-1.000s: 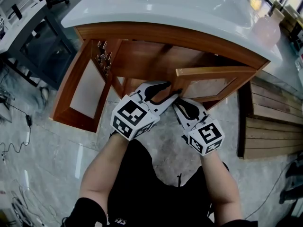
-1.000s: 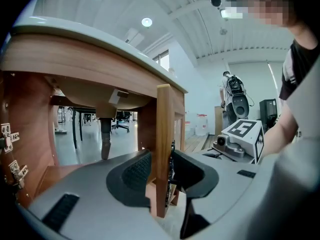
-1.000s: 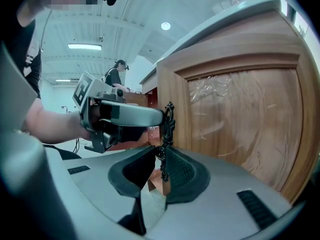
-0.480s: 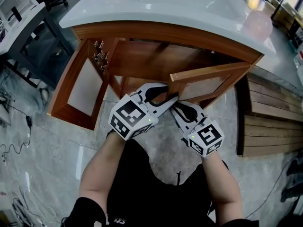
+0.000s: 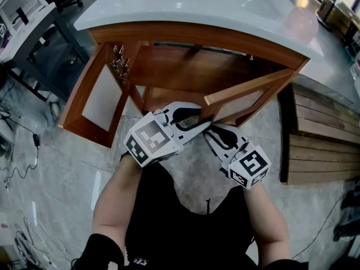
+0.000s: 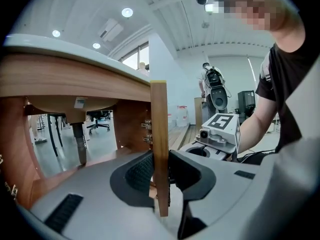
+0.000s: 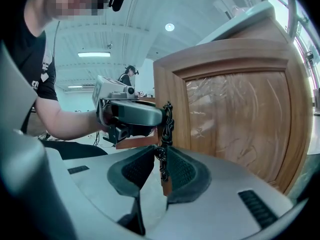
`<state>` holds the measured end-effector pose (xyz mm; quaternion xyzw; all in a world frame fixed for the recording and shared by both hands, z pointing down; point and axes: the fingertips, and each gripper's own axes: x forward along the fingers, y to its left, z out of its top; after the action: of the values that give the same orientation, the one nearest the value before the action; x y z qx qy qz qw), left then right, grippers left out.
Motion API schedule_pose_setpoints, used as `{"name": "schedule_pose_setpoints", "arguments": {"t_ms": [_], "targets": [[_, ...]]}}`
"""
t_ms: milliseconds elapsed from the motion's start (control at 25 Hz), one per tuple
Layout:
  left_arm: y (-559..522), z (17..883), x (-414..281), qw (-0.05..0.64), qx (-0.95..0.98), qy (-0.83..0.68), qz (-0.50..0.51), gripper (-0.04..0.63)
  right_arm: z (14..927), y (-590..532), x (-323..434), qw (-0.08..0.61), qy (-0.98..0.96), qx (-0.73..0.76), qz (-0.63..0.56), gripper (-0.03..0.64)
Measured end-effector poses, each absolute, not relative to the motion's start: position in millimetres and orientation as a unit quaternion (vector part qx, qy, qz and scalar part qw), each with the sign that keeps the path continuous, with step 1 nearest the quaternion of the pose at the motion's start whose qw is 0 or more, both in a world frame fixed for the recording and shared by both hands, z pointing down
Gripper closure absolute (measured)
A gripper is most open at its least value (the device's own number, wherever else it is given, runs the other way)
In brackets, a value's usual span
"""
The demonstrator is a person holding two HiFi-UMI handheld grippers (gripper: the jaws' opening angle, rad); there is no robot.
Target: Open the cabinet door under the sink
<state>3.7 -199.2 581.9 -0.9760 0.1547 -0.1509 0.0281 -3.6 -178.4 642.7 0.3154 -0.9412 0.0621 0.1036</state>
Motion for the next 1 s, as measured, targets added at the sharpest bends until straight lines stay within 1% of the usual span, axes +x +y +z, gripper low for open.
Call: {"name": "schedule_pose_setpoints", "arguments": {"t_ms": [280,640,840,1000], "targets": [[-183,579,9,0.02,-0.974,0.159,-0.159,0.495,640,-163,2,0.109,-0.947,0.295,0.066,0.525],[-157,582,22,0.031,-0.974,0.141,-0.172,0.497,642,-140,19,0.115,-0.949,0.286,0.069,0.515],[-133,582,34,0.025,-0.979,0.118,-0.163,0.492,642,-116,38,0.125,-0.948,0.285,0.07,0.511],[-129,582,36,0.025,-0.979,0.119,-0.163,0.488,640,-98,62,0.118,-0.945,0.296,0.076,0.514]]}}
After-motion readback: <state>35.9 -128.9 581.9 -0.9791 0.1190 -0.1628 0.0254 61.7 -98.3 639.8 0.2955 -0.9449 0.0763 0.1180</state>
